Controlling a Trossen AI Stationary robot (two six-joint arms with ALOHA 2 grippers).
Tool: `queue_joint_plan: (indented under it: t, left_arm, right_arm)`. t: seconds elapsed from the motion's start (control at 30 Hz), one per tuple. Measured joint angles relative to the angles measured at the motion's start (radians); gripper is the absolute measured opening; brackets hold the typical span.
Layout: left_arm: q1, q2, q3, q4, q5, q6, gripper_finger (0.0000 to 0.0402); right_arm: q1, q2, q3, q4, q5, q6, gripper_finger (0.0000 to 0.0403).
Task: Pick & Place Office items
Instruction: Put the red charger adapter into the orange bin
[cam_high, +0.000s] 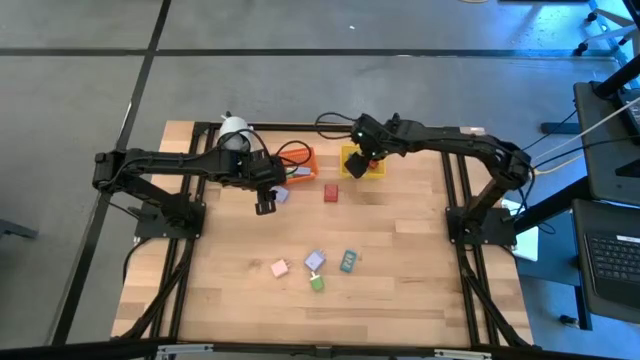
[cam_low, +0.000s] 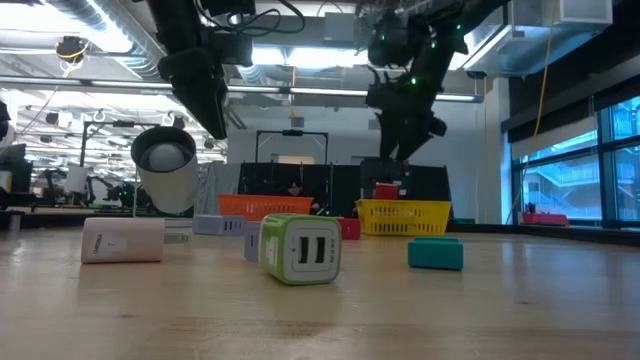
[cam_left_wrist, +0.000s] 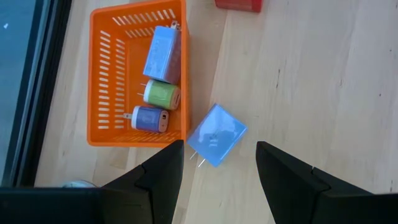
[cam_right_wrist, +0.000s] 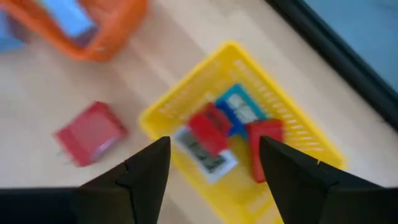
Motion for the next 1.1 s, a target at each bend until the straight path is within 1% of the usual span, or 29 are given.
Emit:
queue_joint_plan:
  t: [0.23, 0.43, 0.53, 0.6, 0.67, 0.7, 0.77, 0.83, 0.87, 0.93, 1.0, 1.1]
  left_arm:
    - [0.000, 0.000, 0.000, 0.000, 0.000, 0.021, 0.0196]
    - [0.000, 0.000, 0.000, 0.000, 0.000, 0.027, 0.0196]
    - [0.000, 0.000, 0.000, 0.007, -0.001, 0.033, 0.0196]
    - [-0.010, 0.000, 0.000, 0.054, -0.006, 0.056, 0.0196]
    - [-0.029, 0.000, 0.000, 0.160, -0.002, 0.081, 0.0196]
    - [-0.042, 0.000, 0.000, 0.220, 0.026, 0.097, 0.0196]
    - [-0.068, -0.010, 0.000, 0.325, 0.112, 0.124, 0.0196]
    - [-0.094, -0.026, 0.001, 0.424, 0.155, 0.127, 0.0196]
    - [-0.107, -0.039, 0.001, 0.456, 0.154, 0.124, 0.0196]
    - [-0.126, -0.074, 0.001, 0.515, 0.127, 0.117, 0.0196]
    - [-0.142, -0.122, 0.001, 0.541, 0.086, 0.105, 0.0196]
    - [-0.165, -0.206, 0.001, 0.529, 0.038, 0.081, 0.0196]
  right_arm:
    - [0.097, -0.038, 0.000, 0.054, -0.006, 0.132, 0.0241]
    - [0.169, -0.043, 0.000, 0.055, -0.007, 0.222, 0.0241]
    - [0.218, -0.043, 0.000, 0.105, -0.001, 0.245, 0.0241]
    - [0.257, -0.050, 0.000, 0.160, 0.021, 0.230, 0.0241]
    - [0.297, -0.066, 0.000, 0.226, 0.078, 0.185, 0.0241]
    - [0.316, -0.077, 0.000, 0.254, 0.120, 0.153, 0.0241]
    - [0.362, -0.104, 0.000, 0.281, 0.238, 0.089, 0.0241]
    - [0.406, -0.137, 0.000, 0.305, 0.352, 0.033, 0.0241]
    - [0.429, -0.153, 0.000, 0.319, 0.403, 0.010, 0.0241]
    - [0.468, -0.185, 0.000, 0.346, 0.469, -0.017, 0.0241]
    - [0.494, -0.212, 0.000, 0.357, 0.503, -0.022, 0.0241]
    - [0.506, -0.232, 0.000, 0.356, 0.529, -0.018, 0.0241]
